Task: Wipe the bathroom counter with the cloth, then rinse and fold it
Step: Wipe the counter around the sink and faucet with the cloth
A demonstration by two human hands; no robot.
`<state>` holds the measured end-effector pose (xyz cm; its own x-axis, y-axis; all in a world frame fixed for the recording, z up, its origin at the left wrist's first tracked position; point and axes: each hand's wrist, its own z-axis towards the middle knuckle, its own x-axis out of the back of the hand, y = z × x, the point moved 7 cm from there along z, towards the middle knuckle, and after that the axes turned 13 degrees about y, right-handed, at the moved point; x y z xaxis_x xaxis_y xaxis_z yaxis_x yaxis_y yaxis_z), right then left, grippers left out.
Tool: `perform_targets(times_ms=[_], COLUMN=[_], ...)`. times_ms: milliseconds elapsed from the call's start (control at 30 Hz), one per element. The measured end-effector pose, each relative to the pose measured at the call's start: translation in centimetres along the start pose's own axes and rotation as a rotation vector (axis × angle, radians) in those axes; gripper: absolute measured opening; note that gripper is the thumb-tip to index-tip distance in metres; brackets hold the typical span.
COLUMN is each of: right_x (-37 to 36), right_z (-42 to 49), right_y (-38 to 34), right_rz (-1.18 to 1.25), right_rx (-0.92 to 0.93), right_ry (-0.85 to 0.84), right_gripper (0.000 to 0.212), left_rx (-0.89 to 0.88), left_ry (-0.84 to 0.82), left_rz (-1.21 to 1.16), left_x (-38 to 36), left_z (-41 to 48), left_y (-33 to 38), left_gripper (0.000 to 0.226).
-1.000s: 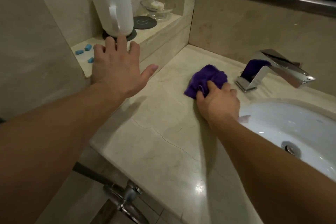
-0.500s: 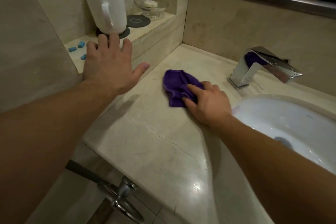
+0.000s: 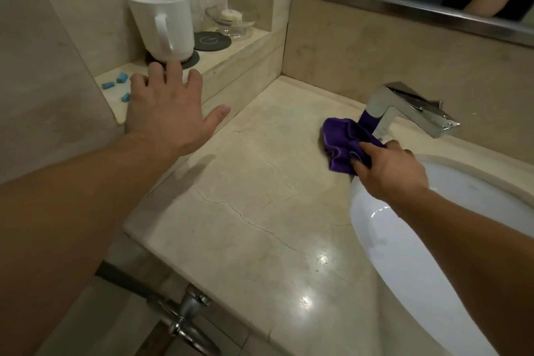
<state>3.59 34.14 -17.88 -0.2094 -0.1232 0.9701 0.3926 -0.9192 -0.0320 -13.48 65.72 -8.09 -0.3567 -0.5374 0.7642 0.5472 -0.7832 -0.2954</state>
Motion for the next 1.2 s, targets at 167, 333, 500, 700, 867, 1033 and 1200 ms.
perform_targets(times_ms=[167, 333, 500, 700, 867, 1033, 1200], right_x=[0.6, 1.6, 2.6, 7.1, 10.5, 12.1, 12.6], right_z=[-2.3, -5.8, -7.9, -8.6, -8.5, -9.0, -8.3], right_y=[-3.8, -9.9, -11.2, -7.9, -1.6, 7.0, 14.9], right_rz=[0.078, 0.134, 0.139, 0.308, 0.424, 0.421, 0.327], right_rx=[0.08, 0.309, 0.399, 0.441, 0.299, 0.132, 0.054], right_ry=[-0.083, -0.122, -0.207, -0.069, -0.065, -0.064, -0.043], right_gripper=[0.046, 0.043, 0.044, 0.048, 0.051, 0.049, 0.042], left_rx=[0.045, 0.105, -0.191, -0.265, -0.138, -0.234, -0.315], left_ry=[-0.053, -0.158, -0.232, -0.65, -0.458, -0.374, -0.275], left_rz=[-0.006, -0.02, -0.225, -0.819, -0.899, -0.983, -1.02], left_x=[0.1, 0.4, 1.6, 2.3, 5.0, 7.9, 10.9], left_z=[0.0, -0.2, -4.0, -8.4, -6.4, -4.5, -3.6], left_y=[0.2, 0.3, 6.1, 14.6, 18.2, 23.1, 30.1], left_gripper=[0.085, 0.086, 0.072, 0.094, 0.062, 0.04, 0.039])
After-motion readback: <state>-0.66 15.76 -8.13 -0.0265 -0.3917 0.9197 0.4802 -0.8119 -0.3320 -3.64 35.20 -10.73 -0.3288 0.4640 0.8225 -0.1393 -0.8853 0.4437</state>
